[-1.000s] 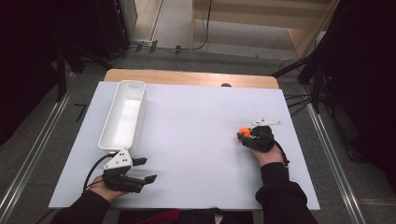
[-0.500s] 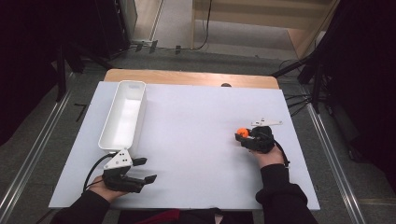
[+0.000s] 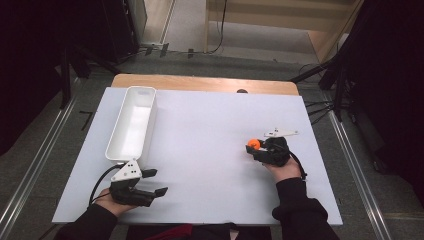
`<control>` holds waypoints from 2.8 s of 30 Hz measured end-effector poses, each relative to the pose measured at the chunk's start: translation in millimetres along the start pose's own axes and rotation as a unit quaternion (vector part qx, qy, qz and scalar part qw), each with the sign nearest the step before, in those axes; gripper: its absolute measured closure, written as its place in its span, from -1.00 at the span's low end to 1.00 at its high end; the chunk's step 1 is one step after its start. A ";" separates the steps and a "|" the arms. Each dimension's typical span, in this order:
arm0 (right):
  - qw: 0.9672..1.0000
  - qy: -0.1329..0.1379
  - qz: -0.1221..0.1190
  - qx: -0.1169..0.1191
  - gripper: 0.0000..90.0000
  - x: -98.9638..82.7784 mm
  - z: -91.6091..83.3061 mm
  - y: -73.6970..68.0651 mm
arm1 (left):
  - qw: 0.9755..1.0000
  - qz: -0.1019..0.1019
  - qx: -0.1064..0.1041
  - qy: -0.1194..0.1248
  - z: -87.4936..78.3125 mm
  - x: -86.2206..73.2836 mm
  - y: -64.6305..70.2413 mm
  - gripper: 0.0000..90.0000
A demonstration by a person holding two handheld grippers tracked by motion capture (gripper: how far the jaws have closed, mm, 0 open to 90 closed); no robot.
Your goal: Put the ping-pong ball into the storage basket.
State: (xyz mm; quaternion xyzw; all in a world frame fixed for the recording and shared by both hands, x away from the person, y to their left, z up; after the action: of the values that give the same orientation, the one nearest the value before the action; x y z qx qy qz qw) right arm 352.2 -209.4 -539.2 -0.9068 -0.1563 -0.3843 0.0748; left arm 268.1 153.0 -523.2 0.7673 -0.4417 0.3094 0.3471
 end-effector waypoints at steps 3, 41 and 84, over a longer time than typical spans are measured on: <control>1.000 0.001 -0.006 0.000 0.07 -0.3 0.6 -0.6 | 1.000 0.000 0.000 0.001 0.2 0.2 0.2 -0.41; 0.996 0.005 -0.035 0.081 0.07 6.1 -3.4 -46.4 | 1.000 0.001 -0.002 0.001 1.0 0.2 0.5 -0.41; 0.990 0.001 -0.068 0.125 0.07 13.5 5.6 -89.5 | 1.000 -0.001 -0.002 -0.001 1.3 -0.1 0.7 -0.41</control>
State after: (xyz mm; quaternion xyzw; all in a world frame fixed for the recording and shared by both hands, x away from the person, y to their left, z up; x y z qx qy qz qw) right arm 334.3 -120.7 -531.9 -0.8772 -0.2643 -0.3667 0.1619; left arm 267.7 151.7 -523.8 0.7672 -0.4417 0.3077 0.3487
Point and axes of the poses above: each handheld gripper's, and its own axes: z roughly forward along the jaws, x roughly out of its top, y roughly to its right, the point moved 7 cm from there along z, roughly forward along the jaws, and after that the axes turned 11 degrees about -x, right-handed, at the moved point
